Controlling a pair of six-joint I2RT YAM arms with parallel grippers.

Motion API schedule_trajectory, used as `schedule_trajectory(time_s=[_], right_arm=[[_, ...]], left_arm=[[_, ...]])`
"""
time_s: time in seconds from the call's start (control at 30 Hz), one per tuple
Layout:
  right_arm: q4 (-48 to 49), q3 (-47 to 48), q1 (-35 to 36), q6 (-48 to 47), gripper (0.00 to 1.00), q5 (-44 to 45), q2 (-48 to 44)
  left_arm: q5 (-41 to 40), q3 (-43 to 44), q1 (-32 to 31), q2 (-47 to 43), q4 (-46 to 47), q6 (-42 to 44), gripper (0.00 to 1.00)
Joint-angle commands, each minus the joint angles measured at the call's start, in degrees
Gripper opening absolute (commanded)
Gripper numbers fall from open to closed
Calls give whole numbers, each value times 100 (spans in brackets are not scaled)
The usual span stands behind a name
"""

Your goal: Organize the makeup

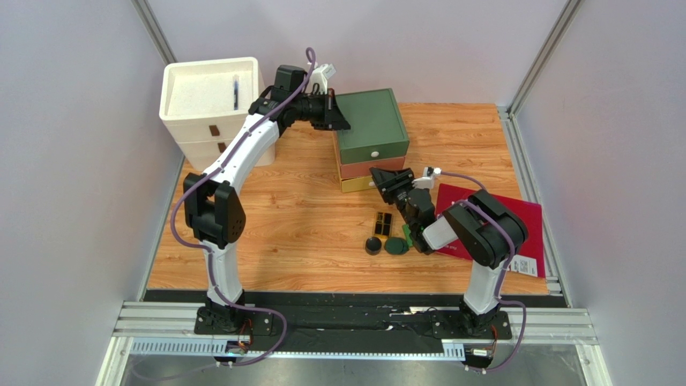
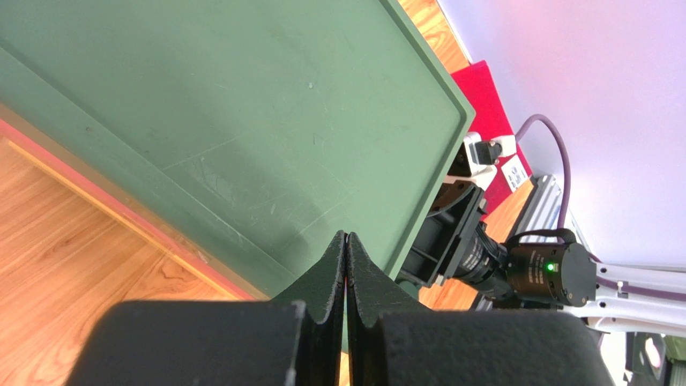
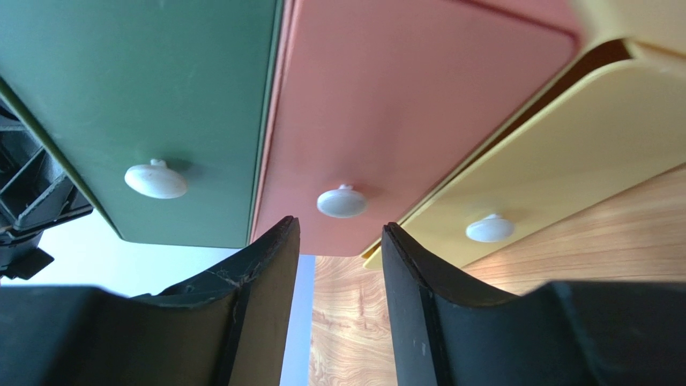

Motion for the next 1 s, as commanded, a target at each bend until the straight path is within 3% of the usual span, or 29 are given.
schedule_trajectory(time_s=[0.0, 0.43, 0.97], right_arm=[[417, -25, -79, 58, 48, 163, 74], [812, 151, -167, 216, 43, -66, 575], [900, 292, -158, 155, 42, -224, 374]], left_arm=[[143, 13, 32, 45, 124, 89, 0], [134, 13, 41, 10, 54, 160, 0], [239, 4, 32, 80, 1, 151, 0]])
